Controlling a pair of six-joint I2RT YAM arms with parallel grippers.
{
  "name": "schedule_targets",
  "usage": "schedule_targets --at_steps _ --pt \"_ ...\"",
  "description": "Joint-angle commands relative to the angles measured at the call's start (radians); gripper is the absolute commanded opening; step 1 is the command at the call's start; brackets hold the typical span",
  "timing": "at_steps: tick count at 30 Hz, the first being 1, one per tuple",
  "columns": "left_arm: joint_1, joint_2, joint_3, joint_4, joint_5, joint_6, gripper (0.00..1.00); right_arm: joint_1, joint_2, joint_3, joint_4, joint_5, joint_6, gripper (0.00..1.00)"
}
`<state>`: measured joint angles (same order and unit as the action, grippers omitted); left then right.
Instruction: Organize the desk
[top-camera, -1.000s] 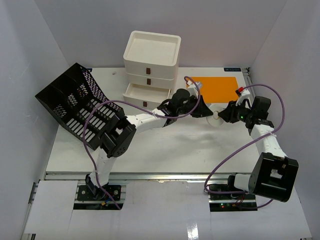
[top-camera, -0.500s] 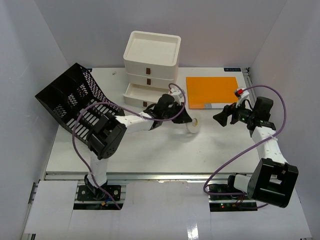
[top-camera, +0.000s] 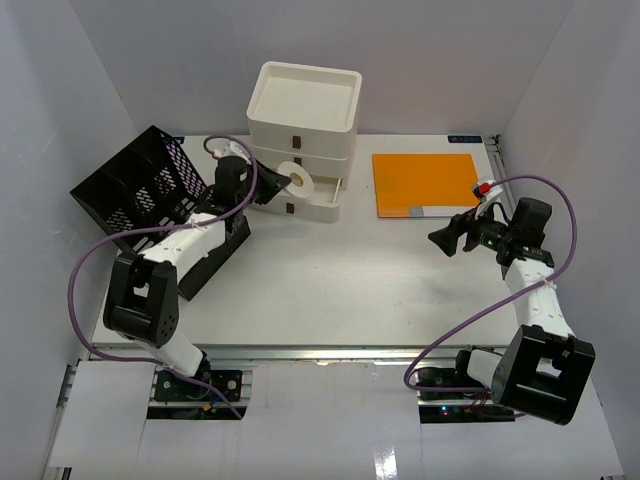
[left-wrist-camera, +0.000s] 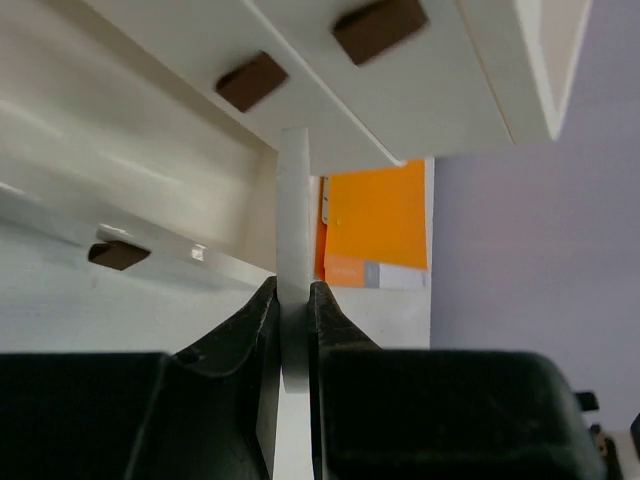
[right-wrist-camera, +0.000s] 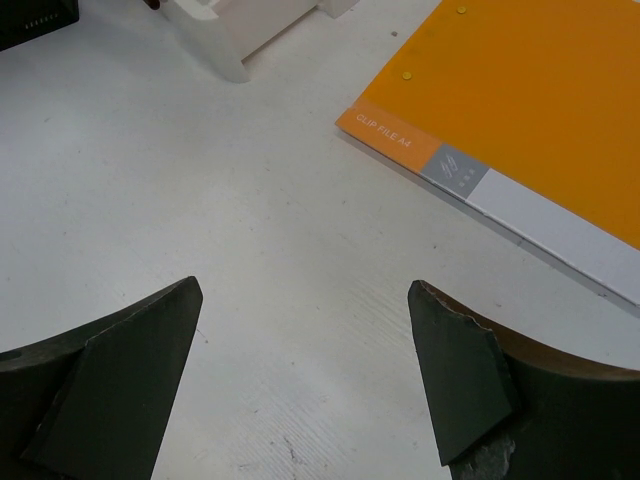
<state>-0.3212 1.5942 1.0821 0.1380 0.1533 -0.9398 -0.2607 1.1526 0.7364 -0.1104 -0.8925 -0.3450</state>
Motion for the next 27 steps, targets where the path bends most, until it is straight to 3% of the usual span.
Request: schedule_targets --at_steps 1,17,27 --pt "0.043 0.017 0.029 -0.053 -0.038 -0.203 0.00 -0.003 -0.004 -0.011 0.039 -0.008 0.000 0.90" --pt "0.090 0.230 0.243 -0.179 -0.011 -0.313 0.00 -0.005 -0.005 -0.017 0.056 0.000 0.008 0.90" --pt "0.090 0.267 0.301 -0.280 -0.026 -0.351 0.00 -0.005 -0.005 -0.019 0.060 0.000 0.011 0.90"
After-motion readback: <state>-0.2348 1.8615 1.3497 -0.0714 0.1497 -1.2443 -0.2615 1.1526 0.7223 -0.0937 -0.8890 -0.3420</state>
